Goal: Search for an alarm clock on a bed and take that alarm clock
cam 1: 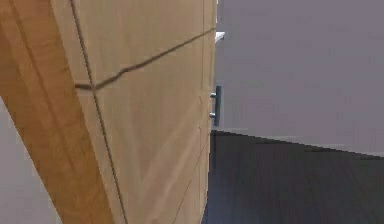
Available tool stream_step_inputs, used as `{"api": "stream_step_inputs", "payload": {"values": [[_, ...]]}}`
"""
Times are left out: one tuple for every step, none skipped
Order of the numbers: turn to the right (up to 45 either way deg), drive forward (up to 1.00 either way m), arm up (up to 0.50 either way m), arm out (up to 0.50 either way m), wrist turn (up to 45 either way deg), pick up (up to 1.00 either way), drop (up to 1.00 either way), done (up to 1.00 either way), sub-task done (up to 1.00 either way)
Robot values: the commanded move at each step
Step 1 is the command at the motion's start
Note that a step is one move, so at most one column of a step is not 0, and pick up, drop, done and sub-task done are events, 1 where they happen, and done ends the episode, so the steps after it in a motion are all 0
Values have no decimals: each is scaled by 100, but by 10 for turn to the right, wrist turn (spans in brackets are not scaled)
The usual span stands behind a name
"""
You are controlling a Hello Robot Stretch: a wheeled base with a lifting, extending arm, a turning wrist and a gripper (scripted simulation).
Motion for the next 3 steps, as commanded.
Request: {"api": "stream_step_inputs", "payload": {"values": [[450, 0, 0, 0, 0, 0, 0, 0, 0], [330, 0, 0, 0, 0, 0, 0, 0, 0], [0, 30, 0, 0, 0, 0, 0, 0, 0]]}}
